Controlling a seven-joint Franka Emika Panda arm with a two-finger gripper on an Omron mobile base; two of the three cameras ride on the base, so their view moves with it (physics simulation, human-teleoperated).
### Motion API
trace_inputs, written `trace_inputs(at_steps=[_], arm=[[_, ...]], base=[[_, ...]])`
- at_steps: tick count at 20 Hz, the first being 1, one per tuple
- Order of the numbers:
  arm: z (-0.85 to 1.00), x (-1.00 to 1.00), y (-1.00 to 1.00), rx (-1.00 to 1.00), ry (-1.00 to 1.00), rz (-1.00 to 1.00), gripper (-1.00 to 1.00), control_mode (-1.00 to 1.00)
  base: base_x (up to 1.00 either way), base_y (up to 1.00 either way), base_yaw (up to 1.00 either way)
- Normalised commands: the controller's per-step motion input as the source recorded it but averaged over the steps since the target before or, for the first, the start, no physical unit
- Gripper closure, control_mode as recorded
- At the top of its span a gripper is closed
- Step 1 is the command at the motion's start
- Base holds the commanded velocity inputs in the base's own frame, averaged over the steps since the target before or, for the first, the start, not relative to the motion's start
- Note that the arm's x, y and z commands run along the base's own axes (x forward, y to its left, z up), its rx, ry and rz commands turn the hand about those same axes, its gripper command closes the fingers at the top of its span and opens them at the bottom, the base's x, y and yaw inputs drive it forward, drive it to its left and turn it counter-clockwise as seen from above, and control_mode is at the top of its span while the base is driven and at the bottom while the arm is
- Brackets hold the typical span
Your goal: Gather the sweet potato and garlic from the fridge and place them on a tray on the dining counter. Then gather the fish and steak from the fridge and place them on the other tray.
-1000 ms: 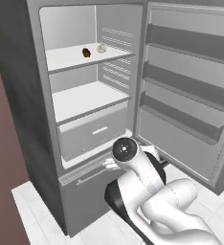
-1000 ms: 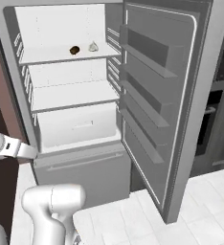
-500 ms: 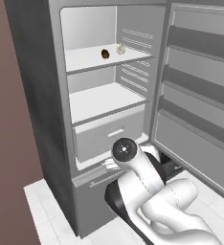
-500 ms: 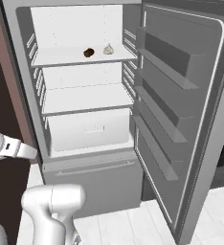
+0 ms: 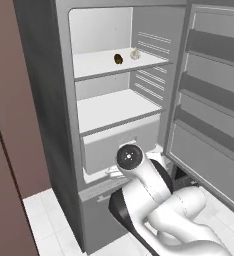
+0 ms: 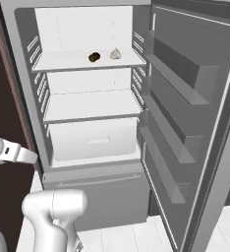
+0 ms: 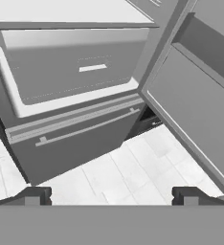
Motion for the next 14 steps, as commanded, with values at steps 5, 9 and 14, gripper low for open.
trace_inputs(at_steps=[5,9,14], arm=[[0.0,0.0,0.0,0.0,0.0,0.0,-1.0,1.0],[0.0,0.0,0.0,0.0,0.0,0.0,-1.0,1.0],[0.0,0.0,0.0,0.0,0.0,0.0,-1.0,1.0]], base=[[0.5,-0.25,0.06],[0.56,-0.15,0.05],[0.59,-0.14,0.05]])
